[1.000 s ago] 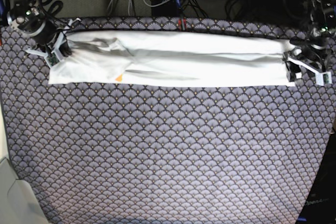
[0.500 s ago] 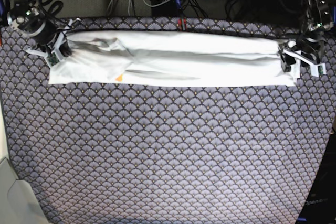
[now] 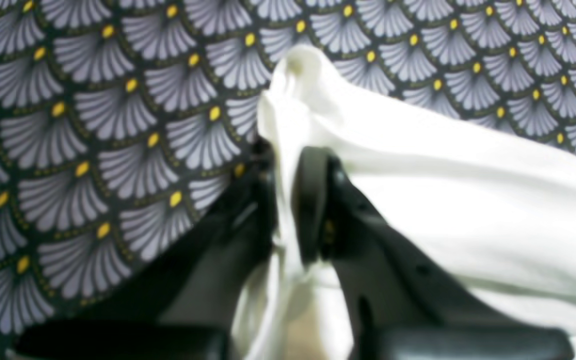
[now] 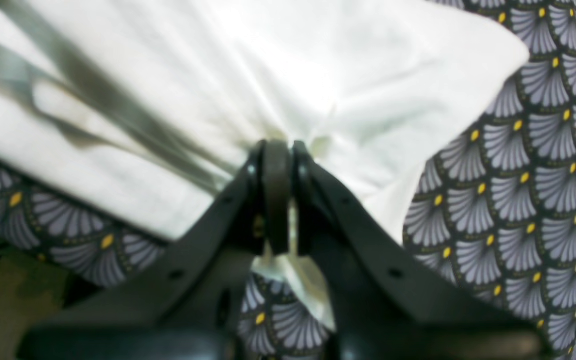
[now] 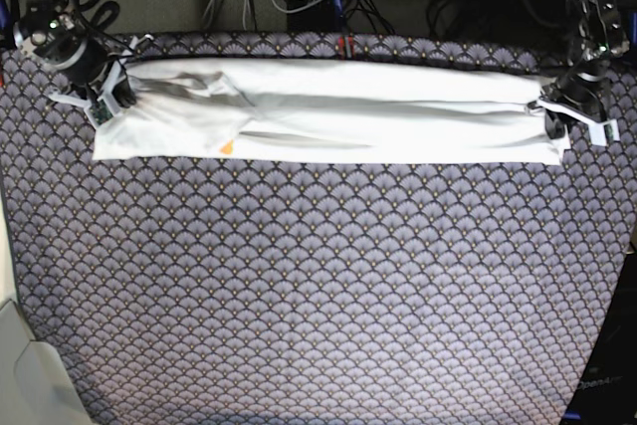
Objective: Fold the T-shirt properly
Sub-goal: 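Pinch the strip end with the left gripper, holding the right gripper still, then carry the strip end with the left gripper toward the right gripper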
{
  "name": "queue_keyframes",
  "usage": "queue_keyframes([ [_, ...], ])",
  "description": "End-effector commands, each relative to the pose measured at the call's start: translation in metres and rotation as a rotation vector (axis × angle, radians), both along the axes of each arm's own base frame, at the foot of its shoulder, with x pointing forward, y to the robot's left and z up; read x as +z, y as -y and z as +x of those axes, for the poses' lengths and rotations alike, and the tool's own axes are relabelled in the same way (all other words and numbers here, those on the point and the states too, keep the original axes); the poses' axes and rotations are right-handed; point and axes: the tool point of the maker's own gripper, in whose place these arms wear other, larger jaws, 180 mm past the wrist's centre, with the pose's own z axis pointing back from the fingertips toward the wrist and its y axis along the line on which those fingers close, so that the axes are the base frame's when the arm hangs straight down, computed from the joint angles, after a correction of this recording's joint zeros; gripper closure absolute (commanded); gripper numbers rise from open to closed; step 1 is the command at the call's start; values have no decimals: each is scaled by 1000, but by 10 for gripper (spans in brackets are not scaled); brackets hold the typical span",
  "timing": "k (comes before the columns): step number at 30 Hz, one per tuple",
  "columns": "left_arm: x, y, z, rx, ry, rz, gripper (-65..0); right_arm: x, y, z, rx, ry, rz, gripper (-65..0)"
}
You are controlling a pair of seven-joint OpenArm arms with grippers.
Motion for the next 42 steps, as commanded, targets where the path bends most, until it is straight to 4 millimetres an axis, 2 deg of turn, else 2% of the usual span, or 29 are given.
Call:
queue_keyframes([
  [1,-15,-1,-17,-9,-101,15,-8,5,5,4,5,15,-18,0],
  [4,-5,2,-11,-23,-75,23,-13,5,5,4,5,14,-19,0],
  [7,16,17,0,-66,-32,32,-13,5,5,4,5,14,-19,0],
  [10,53,49,18,-136,33,30,-13,5,5,4,5,14,-19,0],
  [13,90,84,26,-194,91,22,-13,5,5,3,4,13,-19,0],
  [15,110,106,29,-224,124,8,-13,5,5,3,4,13,-19,0],
  [17,121,133,31,-289,123,-10,-13,5,5,3,4,13,-19,0],
  [19,123,164,30,-373,104,-32,-13,5,5,4,4,14,-19,0],
  [23,111,224,21,-531,56,-94,-13,6,5,4,5,15,-20,0],
  [25,109,248,17,-593,48,-119,-12,5,5,4,4,14,-19,0],
  [29,122,290,22,-686,92,-161,-12,5,5,4,4,14,-19,0],
  [32,134,313,28,-723,130,-194,-12,5,5,4,4,14,-19,0],
  [35,135,333,32,-759,136,-222,-12,5,5,4,5,14,-21,0],
  [42,110,360,22,-827,57,-260,-12,5,5,3,5,12,-21,0],
])
